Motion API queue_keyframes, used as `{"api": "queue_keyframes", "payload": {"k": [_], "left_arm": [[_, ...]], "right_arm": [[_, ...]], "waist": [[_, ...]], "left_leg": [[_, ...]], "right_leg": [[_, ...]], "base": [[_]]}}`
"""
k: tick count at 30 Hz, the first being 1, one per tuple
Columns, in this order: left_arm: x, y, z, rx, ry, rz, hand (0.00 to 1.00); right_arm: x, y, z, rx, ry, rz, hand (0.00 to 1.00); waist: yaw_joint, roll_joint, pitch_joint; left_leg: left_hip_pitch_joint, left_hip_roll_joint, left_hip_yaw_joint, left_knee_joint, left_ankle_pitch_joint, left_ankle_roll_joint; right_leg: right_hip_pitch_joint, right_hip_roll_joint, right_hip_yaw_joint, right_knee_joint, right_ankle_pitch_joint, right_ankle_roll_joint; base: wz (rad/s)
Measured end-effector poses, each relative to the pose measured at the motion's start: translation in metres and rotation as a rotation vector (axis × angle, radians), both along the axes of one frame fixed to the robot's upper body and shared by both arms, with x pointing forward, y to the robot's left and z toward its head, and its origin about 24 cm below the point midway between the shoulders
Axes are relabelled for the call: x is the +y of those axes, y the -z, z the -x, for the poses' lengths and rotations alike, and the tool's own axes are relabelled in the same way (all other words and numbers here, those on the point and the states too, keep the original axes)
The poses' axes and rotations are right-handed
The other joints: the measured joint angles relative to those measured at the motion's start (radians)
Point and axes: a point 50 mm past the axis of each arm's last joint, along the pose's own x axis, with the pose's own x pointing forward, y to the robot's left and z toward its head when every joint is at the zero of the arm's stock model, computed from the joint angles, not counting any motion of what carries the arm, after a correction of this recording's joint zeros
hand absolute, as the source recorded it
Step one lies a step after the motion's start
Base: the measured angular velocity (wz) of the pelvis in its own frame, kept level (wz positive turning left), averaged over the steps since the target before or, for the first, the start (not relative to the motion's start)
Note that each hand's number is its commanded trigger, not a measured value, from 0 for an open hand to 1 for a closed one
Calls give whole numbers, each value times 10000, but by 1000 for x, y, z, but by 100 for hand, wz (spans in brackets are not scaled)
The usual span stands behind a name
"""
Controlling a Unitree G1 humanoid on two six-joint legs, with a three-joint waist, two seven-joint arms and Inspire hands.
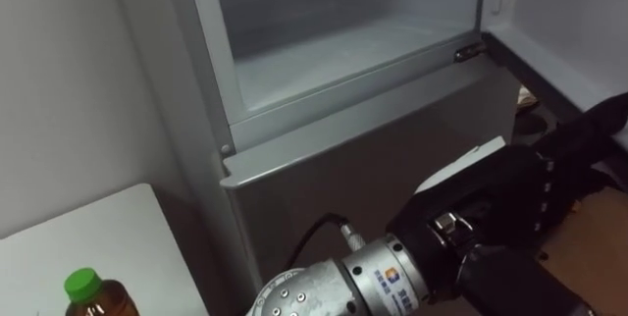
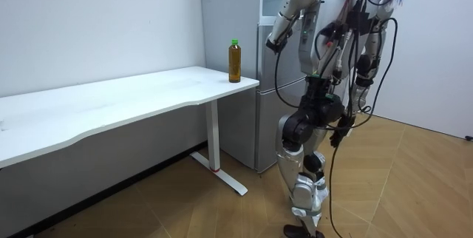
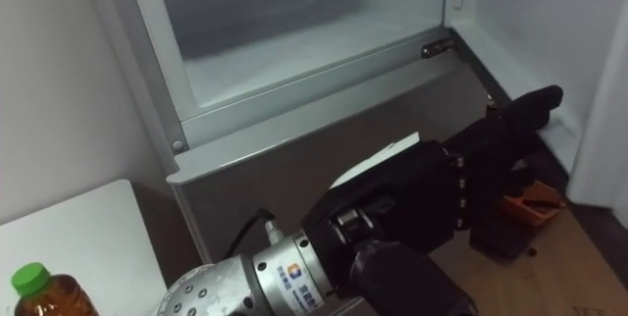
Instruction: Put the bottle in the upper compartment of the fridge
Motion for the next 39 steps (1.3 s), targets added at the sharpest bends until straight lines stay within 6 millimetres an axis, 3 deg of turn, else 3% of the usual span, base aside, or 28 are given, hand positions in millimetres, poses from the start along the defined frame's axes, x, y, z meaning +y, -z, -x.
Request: {"api": "queue_keyframes", "payload": {"k": [11, 17, 22, 29, 31, 35, 39], "left_arm": [[0, -3, -1, -163, -4, -57, 0], [-1, -2, -4, -59, -90, -93, 0], [0, -1, -5, -59, -158, -163, 0], [2, 2, -6, -29, -195, -313, 0], [8, 12, -8, 213, -378, -535, 0], [15, 33, -7, 540, -1008, -998, 0], [20, 47, -5, 677, -1437, -1398, 0]], "right_arm": [[-2, 0, 1, 45, -82, 60, 0], [-1, 0, 0, 140, -583, 255, 0], [1, 0, -2, 211, -893, 449, 0], [0, -3, -13, 270, -2289, 858, 0], [2, -3, -17, 275, -2785, 970, 0], [4, -2, -18, 314, -3151, 1040, 0], [13, 1, -17, 335, -3377, 884, 0]], "waist": [[-26, 45, 16], [46, -18, 60], [546, -251, 186], [1377, -455, 124], [1440, -561, 102], [1884, -697, 70], [2205, -983, 32]], "left_leg": [[-17, 3, -27, 3, 2, -1], [-218, -7, -433, 85, 5, 6], [-355, -12, -867, 161, 83, 27], [-587, -41, -1464, 328, 180, 38], [-646, -37, -1779, 472, 185, 32], [-676, -34, -1943, 542, 217, 13], [-681, -18, -2061, 636, 250, 2]], "right_leg": [[16, -24, 4, -2, 8, -13], [33, -126, -321, 14, -47, -32], [158, -243, -746, -5, -80, -69], [208, -386, -1347, -13, -133, -94], [349, -459, -1682, -31, -216, -98], [470, -523, -1980, -40, -262, -112], [651, -581, -2223, -54, -323, -122]], "base": [[0], [16], [24], [28], [41], [25], [25]]}}
